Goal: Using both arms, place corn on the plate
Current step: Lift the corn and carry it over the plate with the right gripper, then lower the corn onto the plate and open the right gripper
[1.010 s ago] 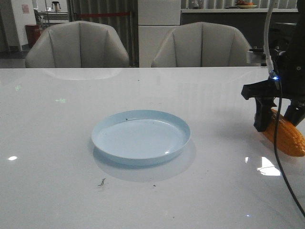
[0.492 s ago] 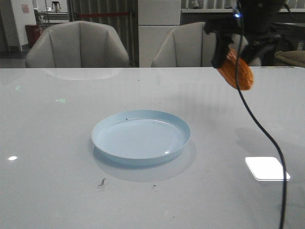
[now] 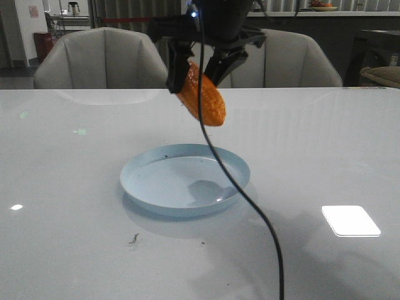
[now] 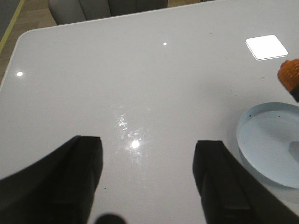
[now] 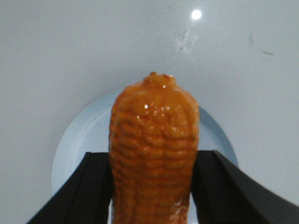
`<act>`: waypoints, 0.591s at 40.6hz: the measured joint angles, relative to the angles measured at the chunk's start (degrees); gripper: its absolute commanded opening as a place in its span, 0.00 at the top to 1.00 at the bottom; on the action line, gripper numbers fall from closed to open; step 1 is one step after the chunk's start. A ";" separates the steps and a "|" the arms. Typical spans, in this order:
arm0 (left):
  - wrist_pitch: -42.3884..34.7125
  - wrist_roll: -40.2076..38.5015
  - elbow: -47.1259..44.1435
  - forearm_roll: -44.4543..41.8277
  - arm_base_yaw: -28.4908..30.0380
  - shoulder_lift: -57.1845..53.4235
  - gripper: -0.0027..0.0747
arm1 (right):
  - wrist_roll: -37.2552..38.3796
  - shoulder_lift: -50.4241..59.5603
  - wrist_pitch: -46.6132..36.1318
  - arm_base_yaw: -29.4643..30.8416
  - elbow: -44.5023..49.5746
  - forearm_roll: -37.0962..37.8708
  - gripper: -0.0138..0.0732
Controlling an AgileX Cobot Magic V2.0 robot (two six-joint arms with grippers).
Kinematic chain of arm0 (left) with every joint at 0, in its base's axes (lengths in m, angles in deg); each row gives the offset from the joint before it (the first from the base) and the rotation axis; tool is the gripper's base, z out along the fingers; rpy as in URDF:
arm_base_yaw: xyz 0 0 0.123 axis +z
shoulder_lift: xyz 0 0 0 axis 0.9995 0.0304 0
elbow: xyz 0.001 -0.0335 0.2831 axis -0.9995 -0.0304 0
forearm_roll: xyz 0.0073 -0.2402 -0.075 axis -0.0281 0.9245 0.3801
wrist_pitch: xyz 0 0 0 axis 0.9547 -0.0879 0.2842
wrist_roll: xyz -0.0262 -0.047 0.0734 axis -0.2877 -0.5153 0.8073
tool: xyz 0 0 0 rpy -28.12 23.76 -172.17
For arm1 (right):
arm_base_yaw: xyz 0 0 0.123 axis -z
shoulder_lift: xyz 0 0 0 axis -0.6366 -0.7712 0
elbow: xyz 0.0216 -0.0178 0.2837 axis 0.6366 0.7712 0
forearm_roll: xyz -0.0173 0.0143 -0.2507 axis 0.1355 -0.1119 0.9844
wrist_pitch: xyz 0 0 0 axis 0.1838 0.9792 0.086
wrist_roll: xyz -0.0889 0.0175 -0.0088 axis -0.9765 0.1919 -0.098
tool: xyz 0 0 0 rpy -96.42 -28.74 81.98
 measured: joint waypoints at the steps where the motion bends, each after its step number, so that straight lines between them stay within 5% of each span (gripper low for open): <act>1: 0.00 0.00 0.00 0.13 0.00 0.00 0.35 | 0.00 -0.60 0.16 -0.33 0.00 0.00 0.53; 12: 0.00 0.00 0.00 0.62 0.00 0.00 0.35 | -0.27 -7.66 1.00 -1.21 0.00 0.00 0.52; 24: 0.00 0.00 0.00 0.62 0.00 0.00 0.35 | -0.27 -10.06 1.91 -1.21 0.00 0.00 0.28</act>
